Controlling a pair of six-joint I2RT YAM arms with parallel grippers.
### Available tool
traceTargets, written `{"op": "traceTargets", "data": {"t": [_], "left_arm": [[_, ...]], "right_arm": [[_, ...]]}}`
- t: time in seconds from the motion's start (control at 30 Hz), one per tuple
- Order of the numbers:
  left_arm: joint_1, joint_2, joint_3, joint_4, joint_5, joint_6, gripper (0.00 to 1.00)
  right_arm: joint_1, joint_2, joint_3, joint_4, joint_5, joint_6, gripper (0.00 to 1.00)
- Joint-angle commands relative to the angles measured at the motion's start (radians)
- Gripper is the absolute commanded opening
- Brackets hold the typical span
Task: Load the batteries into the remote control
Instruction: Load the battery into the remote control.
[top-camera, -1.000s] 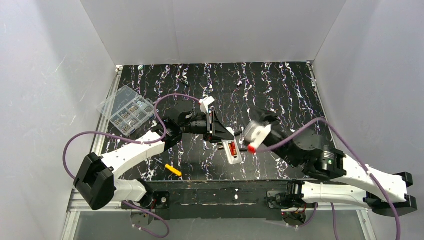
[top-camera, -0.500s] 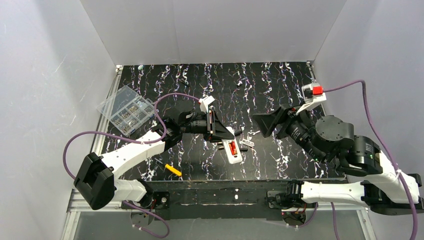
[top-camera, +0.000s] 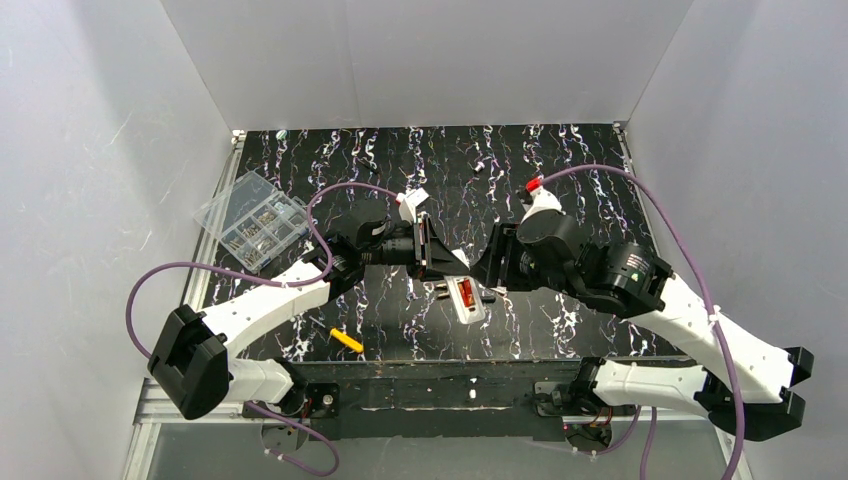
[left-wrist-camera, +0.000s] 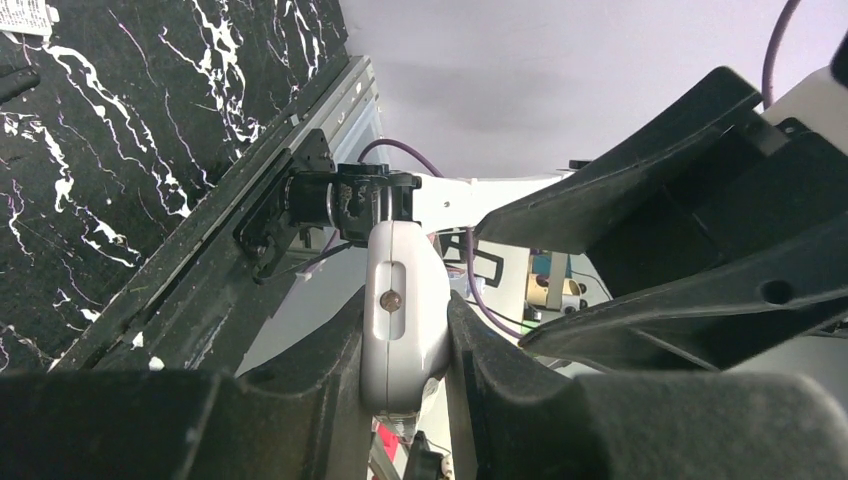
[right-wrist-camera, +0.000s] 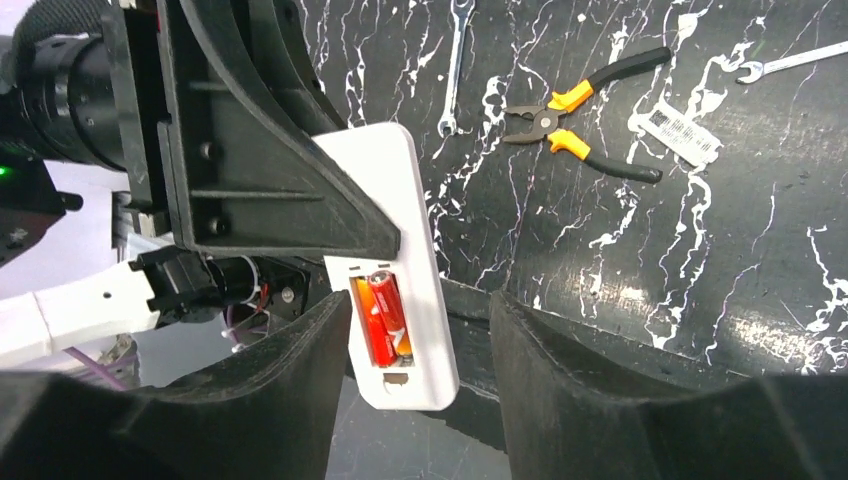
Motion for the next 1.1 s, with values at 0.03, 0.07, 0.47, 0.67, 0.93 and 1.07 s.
{"op": "traceTargets", "data": {"t": [0.03,0.07,0.47,0.67,0.93,1.07], "left_arm": [[-0.003,-0.030,0.047,0.032,0.023,0.023,0.00],[-0.003,-0.030,0.047,0.033,0.025,0.023,0.00],[-0.003,-0.019,0.048,0.081,0.052,-0.023,0.00],[-0.004,-0.020,0.044,0.083,0.056,-0.025,0.00],[-0.004,-0.035,0.039,0.072,0.056,-0.026,0.00],[-0.004,-0.044,0.038,0.057,0.057,-0.021,0.00]], "right_arm": [[-0.006,-0.053,-0.026,0.076,-0.012,-0.067,0.56],[-0.006,-0.054,-0.031,0.084,-0.006,-0.083,0.55],[-0.016,-0.281,-0.266,0.510,-0.152,-0.653,0.42],[-0.127,-0.253,-0.218,0.479,-0.453,-0.919,0.42],[-0.383,-0.183,-0.265,0.534,-1.020,-1.151,0.45],[-0.437,-0.183,-0.301,0.578,-1.110,-1.240,0.48]]}}
